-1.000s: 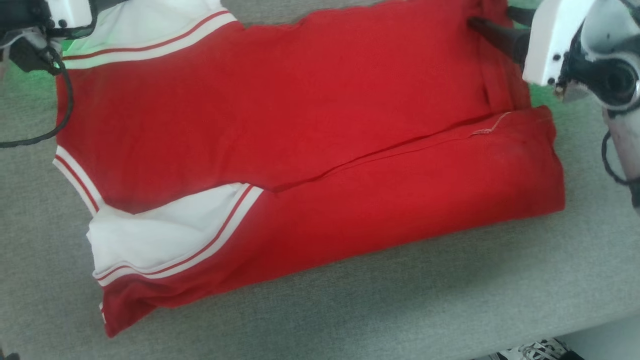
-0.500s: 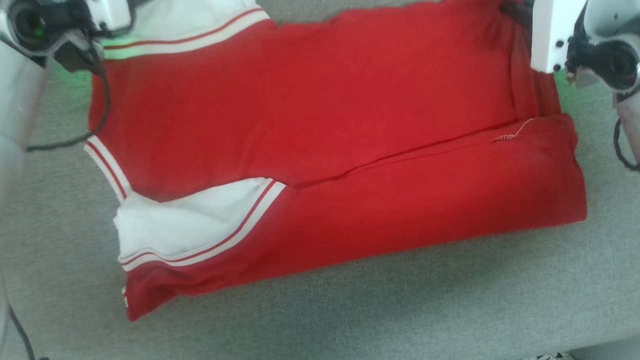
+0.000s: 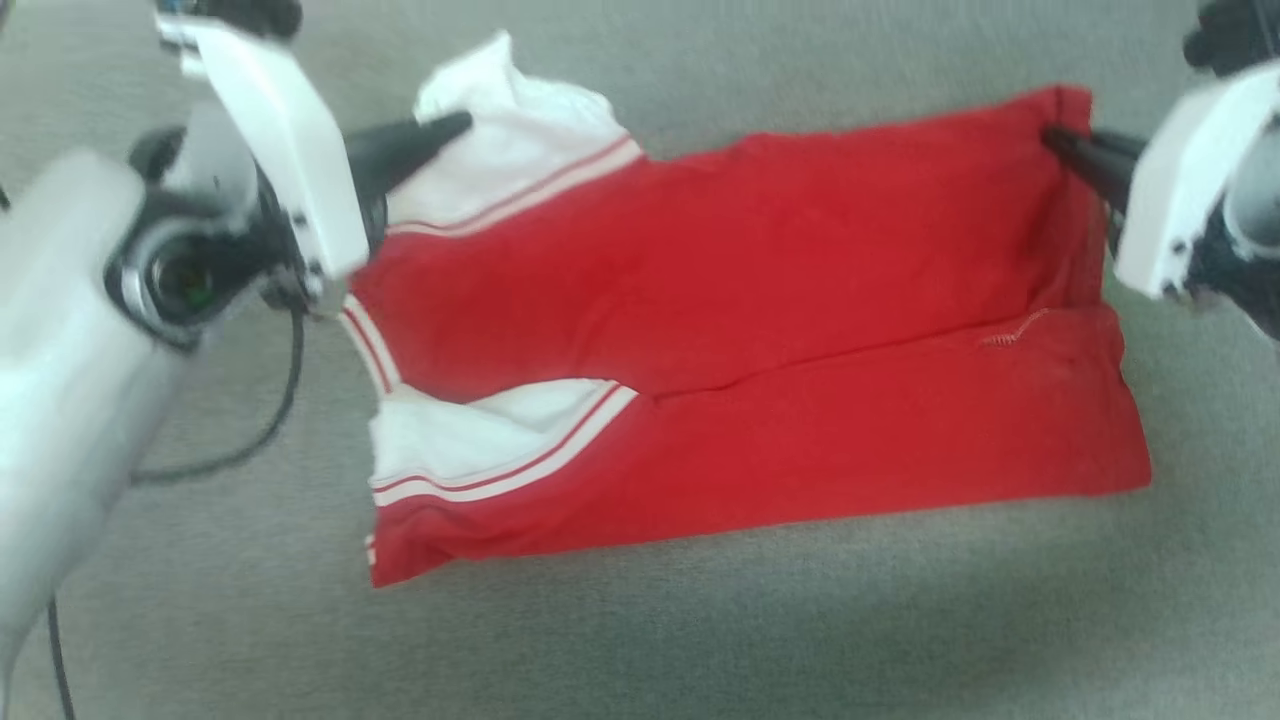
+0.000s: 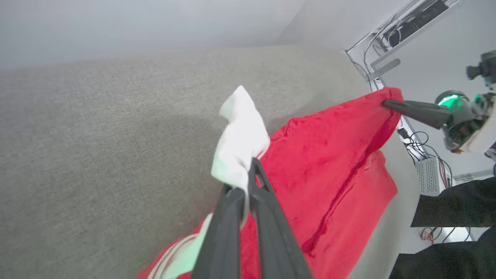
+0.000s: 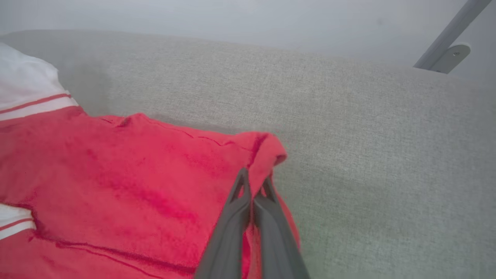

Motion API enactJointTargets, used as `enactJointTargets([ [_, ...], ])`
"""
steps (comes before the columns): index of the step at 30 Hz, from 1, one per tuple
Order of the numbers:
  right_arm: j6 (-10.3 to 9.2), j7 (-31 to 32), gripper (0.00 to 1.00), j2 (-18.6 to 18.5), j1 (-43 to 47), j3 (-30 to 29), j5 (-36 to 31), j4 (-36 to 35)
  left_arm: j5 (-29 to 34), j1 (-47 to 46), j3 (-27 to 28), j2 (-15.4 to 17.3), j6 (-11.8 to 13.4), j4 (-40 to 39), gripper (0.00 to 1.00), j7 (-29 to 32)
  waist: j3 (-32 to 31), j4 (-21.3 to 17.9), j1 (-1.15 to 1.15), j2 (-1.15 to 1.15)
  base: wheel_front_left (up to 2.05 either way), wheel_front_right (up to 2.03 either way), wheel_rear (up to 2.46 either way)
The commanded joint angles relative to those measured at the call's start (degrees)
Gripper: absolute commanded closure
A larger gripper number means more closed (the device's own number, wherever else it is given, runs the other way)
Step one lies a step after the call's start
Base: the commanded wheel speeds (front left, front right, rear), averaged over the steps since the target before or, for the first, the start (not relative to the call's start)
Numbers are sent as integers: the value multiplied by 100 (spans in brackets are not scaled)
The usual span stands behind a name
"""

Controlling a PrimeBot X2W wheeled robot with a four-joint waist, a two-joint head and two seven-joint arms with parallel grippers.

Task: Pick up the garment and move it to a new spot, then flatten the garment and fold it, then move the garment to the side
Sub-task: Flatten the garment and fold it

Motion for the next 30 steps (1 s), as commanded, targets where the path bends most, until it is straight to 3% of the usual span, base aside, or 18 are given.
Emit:
enactJointTargets([
  [1,-4,-65,100,-185,340,-11,107,-228,-72,351,-33,146,-14,-380,100,-254,-414,308,0,0,0,0,0],
  [5,-3,-179,100,-558,1030,-170,268,-713,-16,1014,-147,470,-13,-1219,100,-776,-635,460,0,0,0,0,0],
  [15,-3,-506,100,-826,2693,-874,431,-1342,408,2522,-530,1103,-14,-2187,100,-1895,-842,608,0,0,0,0,0],
  [25,-3,-684,100,-549,3561,-1663,45,-1521,525,3446,-761,1115,114,-2274,100,-2482,-508,526,0,0,0,0,0],
  [30,-4,-719,100,-312,3446,-1773,-306,-1341,873,3336,-941,792,85,-1632,100,-2648,-257,445,0,0,0,0,0],
])
